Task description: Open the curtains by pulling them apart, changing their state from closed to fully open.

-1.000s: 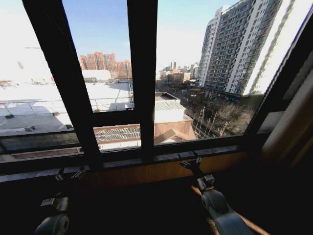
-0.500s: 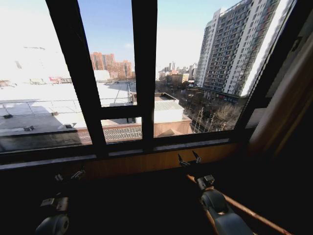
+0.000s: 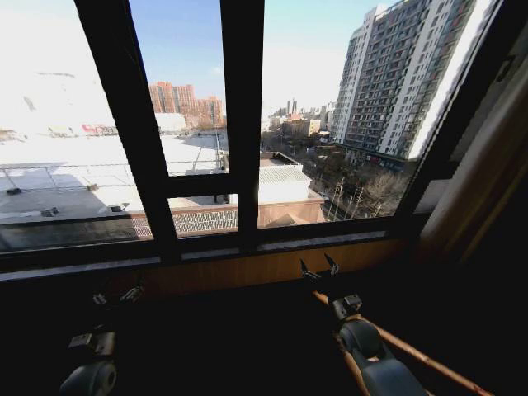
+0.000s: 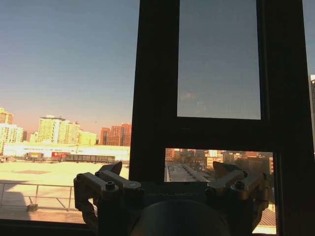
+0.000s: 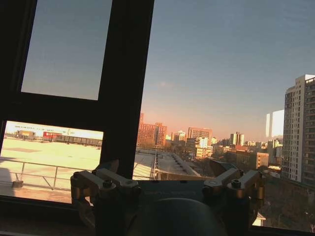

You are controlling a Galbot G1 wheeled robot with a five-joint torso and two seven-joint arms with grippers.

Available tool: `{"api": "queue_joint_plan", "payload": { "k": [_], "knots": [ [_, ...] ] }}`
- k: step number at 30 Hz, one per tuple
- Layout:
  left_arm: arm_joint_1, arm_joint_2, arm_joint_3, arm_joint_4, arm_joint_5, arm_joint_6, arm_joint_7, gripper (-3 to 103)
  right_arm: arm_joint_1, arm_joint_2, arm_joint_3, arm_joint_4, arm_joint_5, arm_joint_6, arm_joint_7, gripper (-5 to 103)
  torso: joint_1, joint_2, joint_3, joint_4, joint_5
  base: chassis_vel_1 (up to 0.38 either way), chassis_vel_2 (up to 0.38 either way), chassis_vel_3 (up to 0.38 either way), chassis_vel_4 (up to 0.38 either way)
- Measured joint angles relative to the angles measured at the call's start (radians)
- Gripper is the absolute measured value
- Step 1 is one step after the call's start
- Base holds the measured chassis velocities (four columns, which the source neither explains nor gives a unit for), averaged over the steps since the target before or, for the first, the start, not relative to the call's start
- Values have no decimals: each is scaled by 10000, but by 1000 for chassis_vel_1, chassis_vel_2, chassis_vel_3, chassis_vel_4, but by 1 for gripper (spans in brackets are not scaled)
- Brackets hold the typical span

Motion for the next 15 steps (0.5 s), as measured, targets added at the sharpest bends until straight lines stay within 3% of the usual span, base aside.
{"api": "queue_joint_plan", "payload": {
  "k": [8, 15],
  "knots": [
    [1, -2, 1, -4, 0, 0, 5, 100, -2, -1, 2, 0, 0, 0, 0, 100, -3, 3, 0, -5, 8, -97, -161, 98, 140],
    [1, -1, 0, -3, 0, 0, 7, 100, -2, 0, 1, 0, 0, 0, 0, 100, 5, 0, 3, 1, -4, -22, -10, 27, 17]
  ]
}}
